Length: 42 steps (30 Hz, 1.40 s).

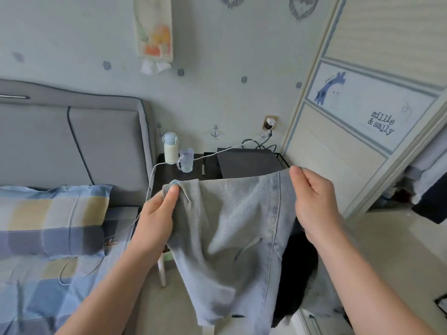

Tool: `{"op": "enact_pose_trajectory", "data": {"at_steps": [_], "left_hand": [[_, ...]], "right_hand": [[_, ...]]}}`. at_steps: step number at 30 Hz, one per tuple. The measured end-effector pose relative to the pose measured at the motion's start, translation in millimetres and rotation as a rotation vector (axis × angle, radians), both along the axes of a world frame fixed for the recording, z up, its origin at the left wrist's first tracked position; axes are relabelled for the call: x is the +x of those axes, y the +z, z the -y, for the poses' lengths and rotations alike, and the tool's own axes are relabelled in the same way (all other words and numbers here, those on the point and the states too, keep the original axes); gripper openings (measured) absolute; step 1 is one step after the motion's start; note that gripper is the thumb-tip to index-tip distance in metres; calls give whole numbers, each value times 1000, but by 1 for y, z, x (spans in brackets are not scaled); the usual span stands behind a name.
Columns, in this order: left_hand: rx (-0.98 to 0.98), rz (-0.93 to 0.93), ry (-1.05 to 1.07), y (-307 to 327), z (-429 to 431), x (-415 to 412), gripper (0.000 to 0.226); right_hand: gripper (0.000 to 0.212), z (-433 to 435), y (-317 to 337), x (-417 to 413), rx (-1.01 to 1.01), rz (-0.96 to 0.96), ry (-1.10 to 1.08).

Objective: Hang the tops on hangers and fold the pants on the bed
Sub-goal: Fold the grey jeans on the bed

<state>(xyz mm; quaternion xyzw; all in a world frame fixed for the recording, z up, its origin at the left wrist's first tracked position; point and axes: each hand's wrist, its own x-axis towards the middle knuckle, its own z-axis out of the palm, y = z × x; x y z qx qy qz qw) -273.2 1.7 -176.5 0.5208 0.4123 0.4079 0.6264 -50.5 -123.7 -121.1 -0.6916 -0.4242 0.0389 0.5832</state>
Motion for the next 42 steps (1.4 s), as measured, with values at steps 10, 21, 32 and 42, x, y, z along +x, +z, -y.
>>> {"op": "enact_pose_trajectory", "data": {"at_steps": [10,21,32,42], "left_hand": [[266,269,35,144,-33,-72,17],[568,287,303,271,-36,-235,31],[670,104,629,291,5,-407,46],[322,134,903,195,46,-519,46]], "right_hand": [[50,-67,134,-75,323,16,228],[85,-148,256,-236,570,-62,758],[26,-183,250,-425,262,-444,1544],[55,-226,144,-561,-516,-651,1749]]}}
